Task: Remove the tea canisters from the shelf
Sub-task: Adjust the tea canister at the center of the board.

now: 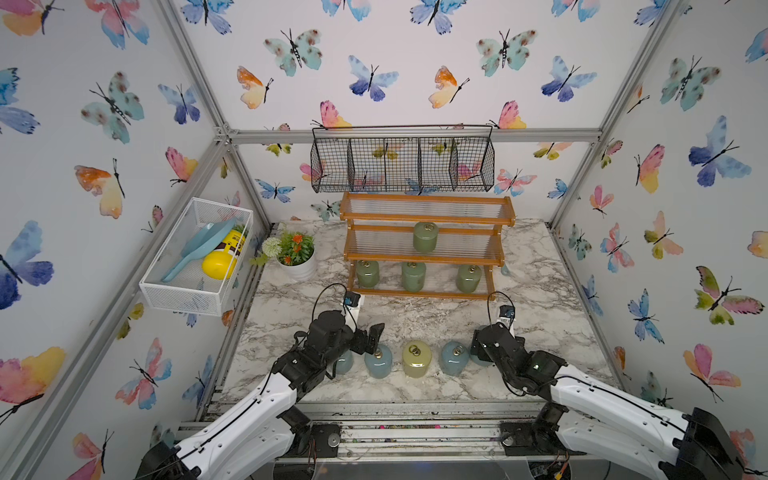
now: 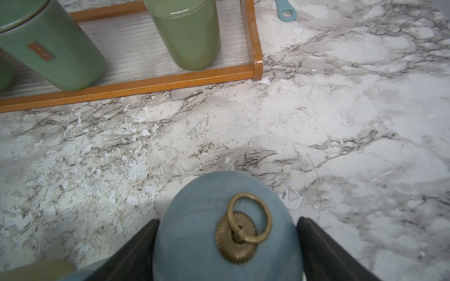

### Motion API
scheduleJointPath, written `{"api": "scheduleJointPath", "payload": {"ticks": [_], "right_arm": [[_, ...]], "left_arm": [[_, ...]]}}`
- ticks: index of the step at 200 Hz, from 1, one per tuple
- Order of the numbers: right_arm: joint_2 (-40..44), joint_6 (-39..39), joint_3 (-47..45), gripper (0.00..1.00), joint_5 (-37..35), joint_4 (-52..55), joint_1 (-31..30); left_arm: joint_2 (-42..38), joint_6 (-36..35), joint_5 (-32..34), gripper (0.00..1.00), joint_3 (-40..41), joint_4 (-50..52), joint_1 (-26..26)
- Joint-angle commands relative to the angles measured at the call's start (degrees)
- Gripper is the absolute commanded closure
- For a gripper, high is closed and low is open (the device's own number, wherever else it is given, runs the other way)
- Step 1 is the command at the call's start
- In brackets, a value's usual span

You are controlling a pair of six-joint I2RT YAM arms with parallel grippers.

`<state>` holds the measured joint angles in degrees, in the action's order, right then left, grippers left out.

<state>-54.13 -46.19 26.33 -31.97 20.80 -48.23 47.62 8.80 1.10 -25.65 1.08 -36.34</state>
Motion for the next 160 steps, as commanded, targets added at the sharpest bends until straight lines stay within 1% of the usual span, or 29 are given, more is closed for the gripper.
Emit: {"api": "scheduleJointPath", "payload": {"ticks": [1, 49, 71, 93, 112, 135, 160], "right_arm": [[-0.7, -2.2, 0.4, 0.09, 2.3, 3.6, -0.9], [-0.1, -2.5, 0.7, 0.06, 2.9, 4.2, -1.2], [0.0, -2.5, 0.5, 0.06, 3.7, 4.2, -1.3], [-1.1, -2.7, 0.8, 0.06, 4.6, 4.6, -1.3], [-2.6, -4.2, 2.2, 0.06, 4.8, 7.1, -1.3], [-2.8, -6.4, 3.5, 0.06, 3.5, 9.9, -1.3], [-0.1, -7.6, 3.3, 0.05, 1.4, 11.6, -1.3]], "left_arm": [[-0.7, -0.5, -0.1, 0.02, 0.3, -0.6, 0.3], [-0.7, -0.5, -0.1, 0.02, 0.2, -0.6, 0.3], [-0.8, -0.5, -0.1, 0.02, 0.1, -0.3, 0.3], [-1.3, -0.4, 0.0, 0.02, 0.3, -0.3, 0.3], [-1.8, -0.4, 0.3, 0.02, 0.6, -0.5, 0.3], [-1.5, 0.4, 1.0, 0.02, 0.6, -0.6, 0.4], [-0.5, 0.1, 1.2, 0.01, 0.3, -1.1, 0.4]]}}
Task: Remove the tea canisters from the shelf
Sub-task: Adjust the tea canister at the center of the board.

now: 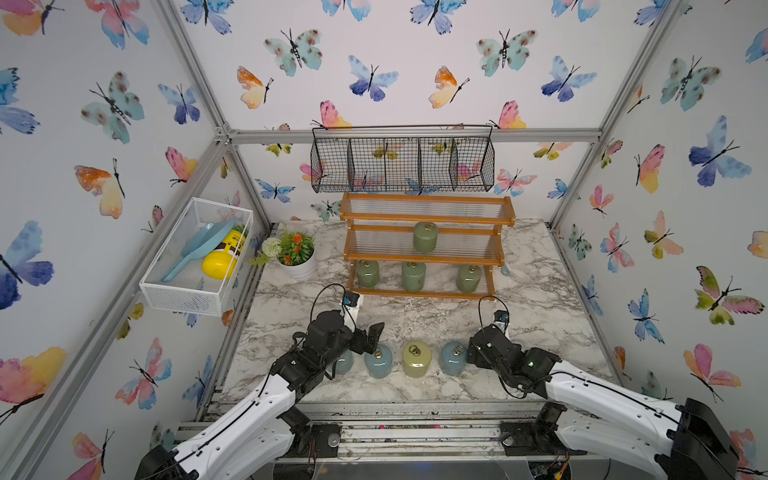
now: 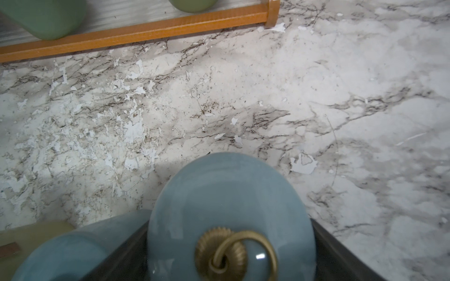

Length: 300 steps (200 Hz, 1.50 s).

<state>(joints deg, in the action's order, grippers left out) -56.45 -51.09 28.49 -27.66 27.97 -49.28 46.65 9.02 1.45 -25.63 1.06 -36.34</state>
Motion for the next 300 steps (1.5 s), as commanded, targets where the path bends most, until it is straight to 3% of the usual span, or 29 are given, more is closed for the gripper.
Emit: {"api": "scheduleJointPath", "payload": {"ticks": [1, 57, 139, 219, 300], "right_arm": [[2.4, -2.7, 1.1, 0.05, -3.1, 4.5, -0.3], [7.1, -0.8, 3.7, 0.00, -7.0, 6.8, -0.2], [6.2, 7.9, 14.5, 0.01, -10.8, 7.1, -0.1], [-2.7, 12.0, 14.1, 0.02, 1.3, 4.4, 0.6], [-8.5, 17.0, 12.7, 0.08, 10.6, 3.9, 9.0]], "left_arm": [[0.5, -0.2, 0.9, 0.02, 0.2, -1.1, 0.4], [1.2, -0.2, 1.0, 0.01, -1.6, -0.8, 0.4], [-2.0, -1.2, -0.3, 0.02, -4.0, 2.6, 0.4], [1.3, -1.5, -2.4, 0.02, -6.4, 1.2, 0.4], [5.2, -2.3, -5.4, 0.02, -9.5, 1.2, 0.4]]}}
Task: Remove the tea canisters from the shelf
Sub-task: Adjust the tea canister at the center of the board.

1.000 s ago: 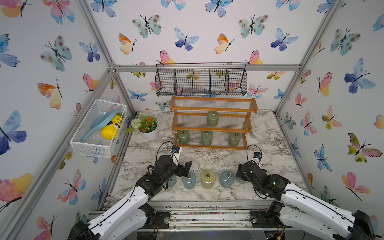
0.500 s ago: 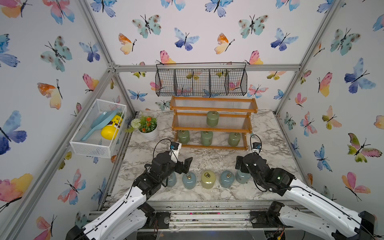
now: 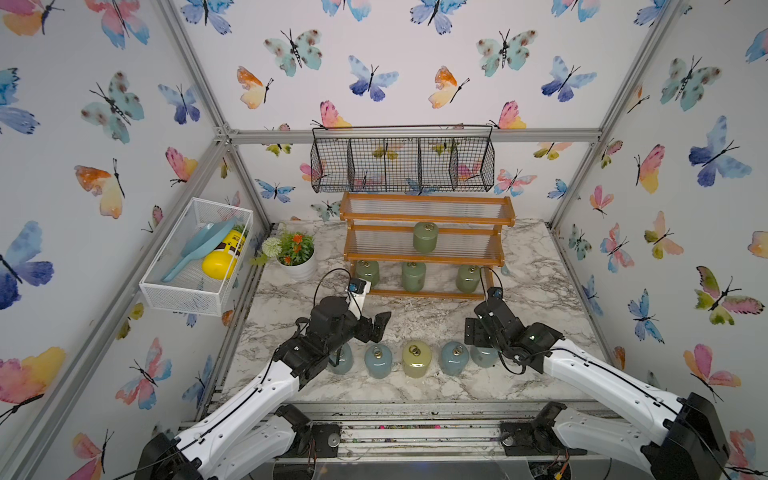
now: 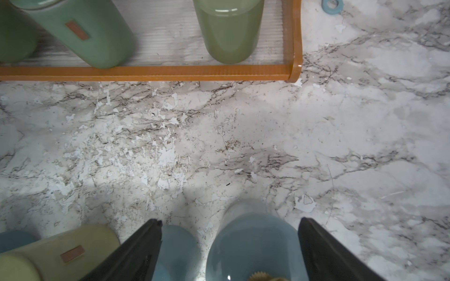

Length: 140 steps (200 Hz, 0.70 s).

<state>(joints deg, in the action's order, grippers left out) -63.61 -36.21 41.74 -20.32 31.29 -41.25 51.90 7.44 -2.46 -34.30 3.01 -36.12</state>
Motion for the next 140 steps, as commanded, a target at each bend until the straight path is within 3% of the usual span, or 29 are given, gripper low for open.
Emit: {"api": "scheduleJointPath", "payload": {"ticks": [1, 90, 140], "right_arm": [[-1.3, 2.1, -0.5, 0.08, 3.4, 0.6, 1.0], [-0.5, -0.7, -2.7, 0.22, 5.2, 5.5, 1.5], [-1.6, -2.4, -1.8, 0.24, 4.7, 7.9, 1.5]], "left_arm": [[0.0, -0.7, -1.5, 0.02, -0.8, -0.8, 0.2], [-0.3, -0.4, -1.9, 0.01, 0.1, -1.0, 0.2], [0.1, -0.4, -2.2, 0.02, 0.0, -1.3, 0.2]]}}
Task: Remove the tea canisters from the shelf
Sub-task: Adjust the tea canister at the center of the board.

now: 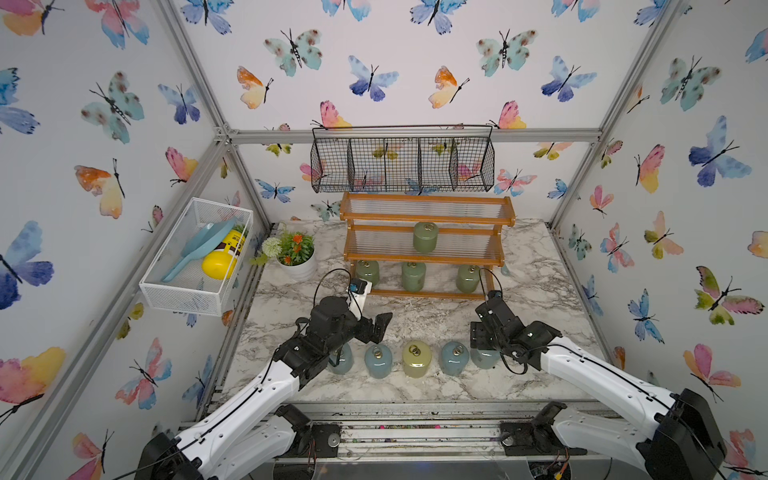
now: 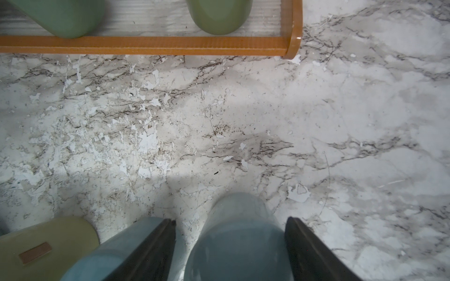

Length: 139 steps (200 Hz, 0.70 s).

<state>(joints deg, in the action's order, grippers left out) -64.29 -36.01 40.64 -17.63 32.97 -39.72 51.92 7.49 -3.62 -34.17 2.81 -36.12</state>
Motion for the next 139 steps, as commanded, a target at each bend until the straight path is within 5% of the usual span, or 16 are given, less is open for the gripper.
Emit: {"api": "scheduleJointPath", "payload": {"ticks": [1, 139], "right_arm": [[-0.9, -2.7, -0.7, 0.24, 2.0, 6.3, 0.0], [2.3, -7.0, 0.2, 0.23, 0.5, 11.3, 0.0]], "left_arm": [[0.1, -0.5, -1.0, 0.01, -0.2, -1.1, 0.2], [1.3, -0.8, -2.8, 0.01, -1.2, -2.9, 0.2]]}}
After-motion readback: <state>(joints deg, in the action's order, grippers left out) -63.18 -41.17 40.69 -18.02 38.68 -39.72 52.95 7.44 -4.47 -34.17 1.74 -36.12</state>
